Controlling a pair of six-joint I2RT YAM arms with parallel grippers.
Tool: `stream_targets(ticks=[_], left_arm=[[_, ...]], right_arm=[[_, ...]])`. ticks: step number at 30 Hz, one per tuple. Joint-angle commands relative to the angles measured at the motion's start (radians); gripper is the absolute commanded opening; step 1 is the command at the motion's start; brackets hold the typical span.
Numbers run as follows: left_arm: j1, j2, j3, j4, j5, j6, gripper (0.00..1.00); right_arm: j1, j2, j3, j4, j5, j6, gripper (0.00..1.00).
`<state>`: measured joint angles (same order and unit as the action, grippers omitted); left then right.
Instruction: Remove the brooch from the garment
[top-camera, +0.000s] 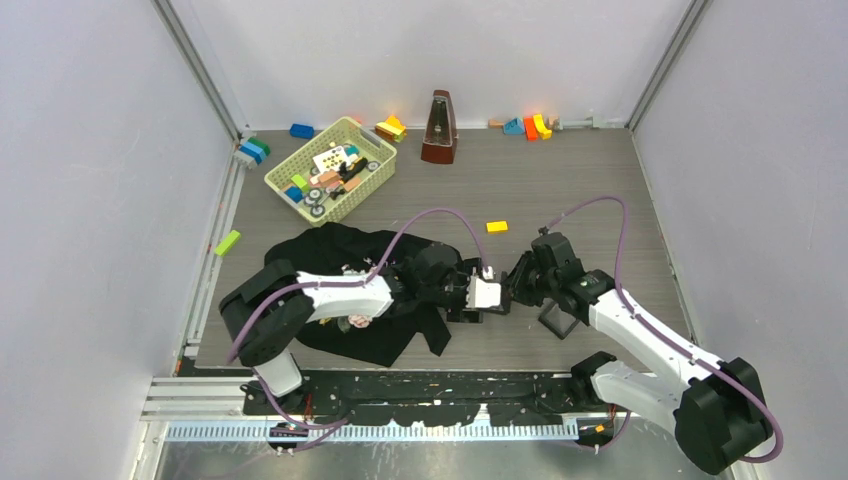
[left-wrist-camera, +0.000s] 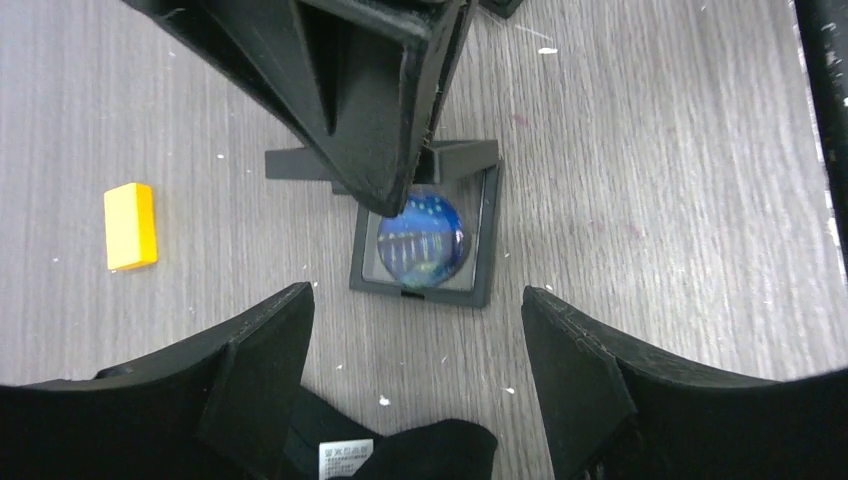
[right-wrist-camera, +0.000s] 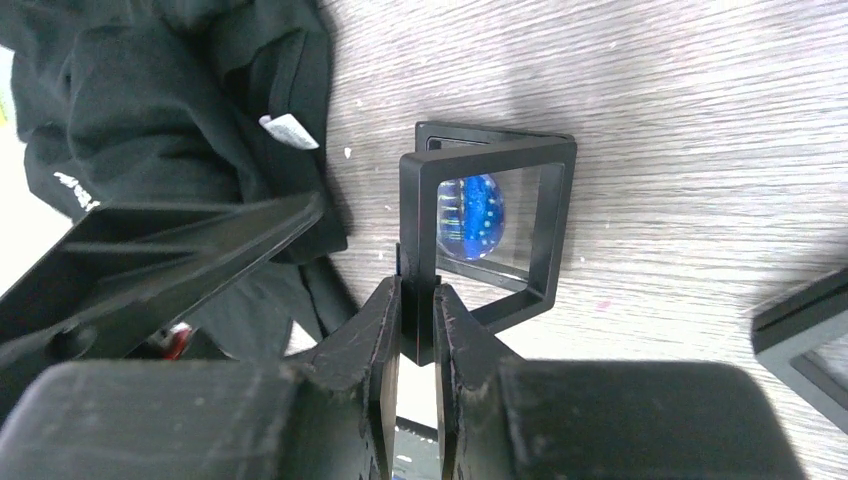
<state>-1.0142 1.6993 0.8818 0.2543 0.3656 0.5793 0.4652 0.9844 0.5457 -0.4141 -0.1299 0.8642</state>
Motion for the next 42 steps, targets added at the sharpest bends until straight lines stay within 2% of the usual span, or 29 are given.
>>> stream_targets(ticks=[1, 8, 16, 21, 24, 28, 31, 34, 36, 37, 40, 42], left_arm=[[-0.003, -0.118, -0.033, -0.014, 0.027, -0.046, 0.79], [-0.004, -0.272, -0.078, -0.068, -0.055, -0.174, 0.84], [-0.003, -0.466, -0.195, -0.077, -0.140, -0.320, 0.90], [-0.002, -0.556, -0.237, -0.128, -0.330, -0.483, 0.99], [-0.001, -0.606, -0.252, -0.165, -0.461, -0.567, 1.00], [0.007, -0.651, -0.256, -0.237, -0.517, -0.605, 1.00], [0.021, -0.658, -0.233, -0.326, -0.566, -0.617, 1.00], [0.042, -0.650, -0.207, -0.395, -0.591, -0.657, 1.00], [0.060, -0.646, -0.199, -0.421, -0.603, -0.692, 1.00], [0.072, -0.649, -0.198, -0.430, -0.614, -0.715, 1.00], [0.129, -0.661, -0.200, -0.454, -0.610, -0.773, 1.00], [0.175, -0.679, -0.198, -0.480, -0.605, -0.817, 1.00]], right_arm=[[0.000, 0.017, 0.082, -0.059, 0.116, -0.033, 0.02], [-0.005, 0.085, 0.156, -0.105, 0.309, -0.096, 0.03], [-0.013, 0.301, 0.241, -0.067, 0.407, -0.148, 0.04], [-0.019, 0.426, 0.293, -0.049, 0.411, -0.185, 0.06], [-0.021, 0.507, 0.339, -0.063, 0.436, -0.201, 0.08], [-0.039, 0.586, 0.404, -0.112, 0.547, -0.235, 0.09], [-0.065, 0.637, 0.448, -0.136, 0.566, -0.261, 0.18], [-0.096, 0.674, 0.473, -0.139, 0.576, -0.288, 0.32], [-0.115, 0.692, 0.491, -0.154, 0.588, -0.297, 0.38], [-0.130, 0.702, 0.498, -0.160, 0.596, -0.298, 0.39], [-0.160, 0.710, 0.530, -0.201, 0.621, -0.284, 0.53], [-0.173, 0.690, 0.534, -0.208, 0.615, -0.281, 0.58]])
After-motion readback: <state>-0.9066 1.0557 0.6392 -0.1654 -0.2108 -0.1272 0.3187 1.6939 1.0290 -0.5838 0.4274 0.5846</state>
